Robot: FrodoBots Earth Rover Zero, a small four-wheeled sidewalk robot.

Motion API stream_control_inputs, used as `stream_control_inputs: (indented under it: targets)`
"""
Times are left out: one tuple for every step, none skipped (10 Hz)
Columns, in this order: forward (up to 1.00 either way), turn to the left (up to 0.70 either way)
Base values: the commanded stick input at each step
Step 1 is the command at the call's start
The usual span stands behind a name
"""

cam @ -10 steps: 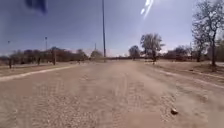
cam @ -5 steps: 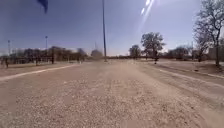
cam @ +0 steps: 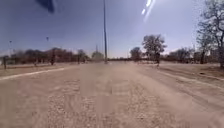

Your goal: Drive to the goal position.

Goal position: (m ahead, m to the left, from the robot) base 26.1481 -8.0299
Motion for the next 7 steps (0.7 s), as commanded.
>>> stream_control_inputs:
  targets:
    - [1.00,0.00]
    - [1.00,0.00]
    - [1.00,0.00]
    - [1.00,0.00]
    - [1.00,0.00]
    - [1.00,0.00]
    - [1.00,0.00]
